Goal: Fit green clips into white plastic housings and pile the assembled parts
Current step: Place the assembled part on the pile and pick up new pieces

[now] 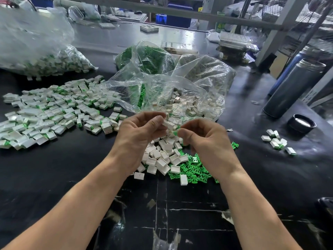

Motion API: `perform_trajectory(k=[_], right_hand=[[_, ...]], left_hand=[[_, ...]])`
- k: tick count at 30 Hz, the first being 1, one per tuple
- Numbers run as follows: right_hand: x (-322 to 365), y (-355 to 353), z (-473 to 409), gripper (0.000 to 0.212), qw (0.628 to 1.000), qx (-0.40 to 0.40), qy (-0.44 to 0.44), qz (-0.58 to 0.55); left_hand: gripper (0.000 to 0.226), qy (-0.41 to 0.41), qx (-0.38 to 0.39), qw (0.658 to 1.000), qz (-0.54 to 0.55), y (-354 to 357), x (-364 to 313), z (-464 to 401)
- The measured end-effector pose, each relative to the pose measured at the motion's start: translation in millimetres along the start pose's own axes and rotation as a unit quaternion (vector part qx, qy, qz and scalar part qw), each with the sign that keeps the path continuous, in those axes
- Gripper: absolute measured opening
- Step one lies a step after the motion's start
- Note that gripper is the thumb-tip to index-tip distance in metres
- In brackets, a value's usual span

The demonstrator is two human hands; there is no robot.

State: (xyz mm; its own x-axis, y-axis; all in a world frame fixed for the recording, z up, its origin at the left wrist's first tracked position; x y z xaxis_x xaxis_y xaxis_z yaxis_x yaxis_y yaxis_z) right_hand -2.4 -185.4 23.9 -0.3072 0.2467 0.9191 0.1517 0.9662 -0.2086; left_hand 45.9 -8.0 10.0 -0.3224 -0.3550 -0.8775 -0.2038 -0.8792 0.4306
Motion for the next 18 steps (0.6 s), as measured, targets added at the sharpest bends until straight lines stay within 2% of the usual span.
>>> perform_trajectory(k=[4,9,14,18], right_hand=[[6.0,14.9,1.8,0.010,0.998,0.022,-0.047,-0.024],[0.7,10.0,2.0,0.005,0.996,-0.014,-0.023,-0.081],[-4.4,12.9,1.8,0.003,0.992,0.014,-0.004,-0.123],[-6.2,13.0,1.6,0.006,0.987,0.009,-0.004,-0.160]], left_hand=[[0.025,0.012,0.004,0.999,-0.047,7.5,7.1,0.7],[0.020,0.012,0.034,0.997,-0.062,12.2,9.0,1.8],[0.031,0.010,0.071,0.989,-0.129,16.8,12.4,3.1],[0.026,0.019,0.065,0.987,-0.147,16.2,10.0,4.1]])
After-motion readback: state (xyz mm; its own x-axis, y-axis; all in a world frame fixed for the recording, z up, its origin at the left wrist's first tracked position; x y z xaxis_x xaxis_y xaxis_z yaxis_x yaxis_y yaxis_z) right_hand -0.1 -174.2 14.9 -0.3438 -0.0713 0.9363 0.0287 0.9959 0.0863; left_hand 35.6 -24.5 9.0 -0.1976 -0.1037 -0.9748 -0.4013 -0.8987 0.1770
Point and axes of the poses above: each hand's wrist, its own z-axis away from the middle knuckle, its own y-axis out of the palm, x = y × z, the point moved 5 cm from there along -z, towards the middle knuckle, and after that the axes turned 14 degrees about -y, right-handed, at the moved point
